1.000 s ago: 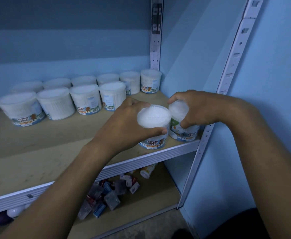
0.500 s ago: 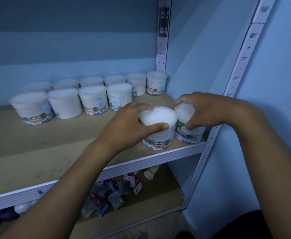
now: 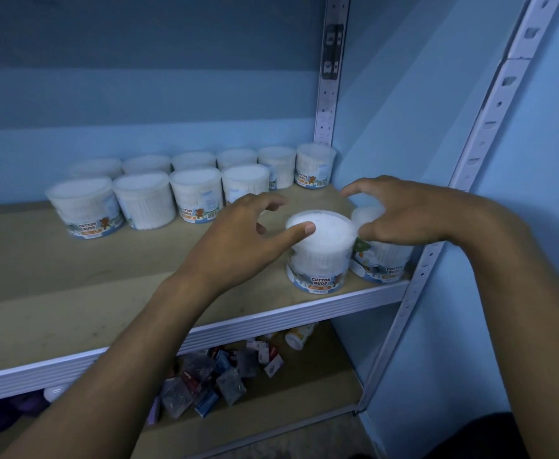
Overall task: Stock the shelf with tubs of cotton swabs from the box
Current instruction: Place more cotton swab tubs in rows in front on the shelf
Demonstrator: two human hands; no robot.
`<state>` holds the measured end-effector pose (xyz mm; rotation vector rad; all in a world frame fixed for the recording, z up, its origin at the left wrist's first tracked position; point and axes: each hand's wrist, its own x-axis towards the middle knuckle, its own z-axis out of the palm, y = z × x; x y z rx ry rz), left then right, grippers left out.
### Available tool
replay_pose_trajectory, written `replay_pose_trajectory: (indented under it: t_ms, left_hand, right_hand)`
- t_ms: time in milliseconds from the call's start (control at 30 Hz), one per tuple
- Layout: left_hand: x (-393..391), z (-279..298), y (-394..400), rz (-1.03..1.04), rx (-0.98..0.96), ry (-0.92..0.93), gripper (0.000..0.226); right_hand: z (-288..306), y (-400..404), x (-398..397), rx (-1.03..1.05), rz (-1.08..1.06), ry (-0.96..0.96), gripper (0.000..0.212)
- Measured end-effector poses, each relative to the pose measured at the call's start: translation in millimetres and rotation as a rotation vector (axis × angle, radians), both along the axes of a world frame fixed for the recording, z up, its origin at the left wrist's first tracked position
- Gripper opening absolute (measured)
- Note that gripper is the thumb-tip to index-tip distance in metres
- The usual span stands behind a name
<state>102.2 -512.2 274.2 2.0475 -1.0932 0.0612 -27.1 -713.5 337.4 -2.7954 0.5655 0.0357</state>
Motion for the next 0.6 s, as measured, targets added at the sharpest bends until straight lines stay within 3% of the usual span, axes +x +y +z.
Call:
replay_pose_trajectory:
  t_ms: [267,600]
  left_hand:
    - [39.0,0.3,47.8,0.201,0.008,-0.098,0.056]
    - [72.7,-9.6,86.8,0.353,0.069,-0.118,0.058]
  right_hand:
    - [-1.4,30.3,38.8,-0.004,0.059,-0.214,0.058]
    - [-14.2,61.6,82.3,0.042,0.106,-0.194,0.059]
